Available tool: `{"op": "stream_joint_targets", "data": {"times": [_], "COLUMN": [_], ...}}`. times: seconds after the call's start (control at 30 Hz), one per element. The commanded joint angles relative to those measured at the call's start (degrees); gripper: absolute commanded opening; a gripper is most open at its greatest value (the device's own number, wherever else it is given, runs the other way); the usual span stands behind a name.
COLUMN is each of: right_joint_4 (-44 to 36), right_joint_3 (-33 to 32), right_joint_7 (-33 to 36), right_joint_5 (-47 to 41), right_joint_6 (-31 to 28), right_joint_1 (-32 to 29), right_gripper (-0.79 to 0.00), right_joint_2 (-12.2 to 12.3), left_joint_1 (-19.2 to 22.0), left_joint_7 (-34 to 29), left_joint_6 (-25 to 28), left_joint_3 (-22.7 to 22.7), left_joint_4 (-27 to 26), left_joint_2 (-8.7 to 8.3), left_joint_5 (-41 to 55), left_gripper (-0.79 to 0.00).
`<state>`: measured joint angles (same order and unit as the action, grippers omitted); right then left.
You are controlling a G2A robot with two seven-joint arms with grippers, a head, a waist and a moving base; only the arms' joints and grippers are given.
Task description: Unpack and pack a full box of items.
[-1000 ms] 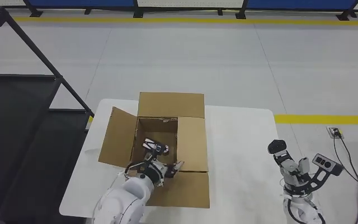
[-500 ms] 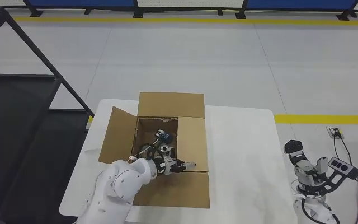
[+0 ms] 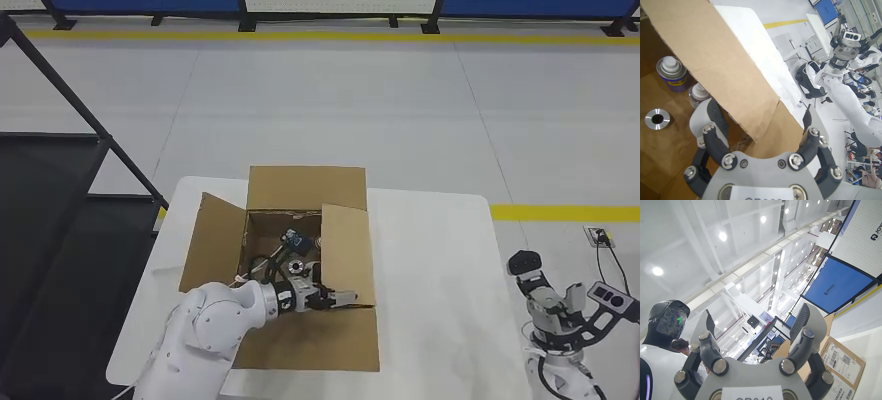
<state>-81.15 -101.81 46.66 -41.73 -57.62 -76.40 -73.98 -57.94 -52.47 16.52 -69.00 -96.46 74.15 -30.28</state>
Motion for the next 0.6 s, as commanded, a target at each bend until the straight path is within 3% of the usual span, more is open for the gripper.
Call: {"op": "stream_joint_targets", "data": {"times": [0.0,0.37,0.57], "right_joint_4": [-0.07,1.35,2.75], "right_joint_3": [0.08,-1.11,-1.95], "right_joint_7": [-0.05,-0.43,-0.38], "right_joint_5": [0.07,-1.66,-2.81], "right_joint_6": [-0.05,-0.38,-0.38], "right_joint_1": [-0.08,0.55,1.11], "right_gripper": [0.000,0.000,0.000], "right_joint_2": [0.09,0.78,1.16], "left_joint_1": [0.12,5.58,11.15], "left_joint_7": [1.26,9.25,11.07], "left_joint_6": [-0.63,-7.51,-8.95], "left_joint_3": [0.40,9.66,16.68], "left_joint_4": [-0.74,-1.36,3.18], "left_joint_2": [0.03,1.74,3.58], "left_joint_5": [-0.12,-4.97,-5.30], "left_gripper": [0.000,0.000,0.000]}}
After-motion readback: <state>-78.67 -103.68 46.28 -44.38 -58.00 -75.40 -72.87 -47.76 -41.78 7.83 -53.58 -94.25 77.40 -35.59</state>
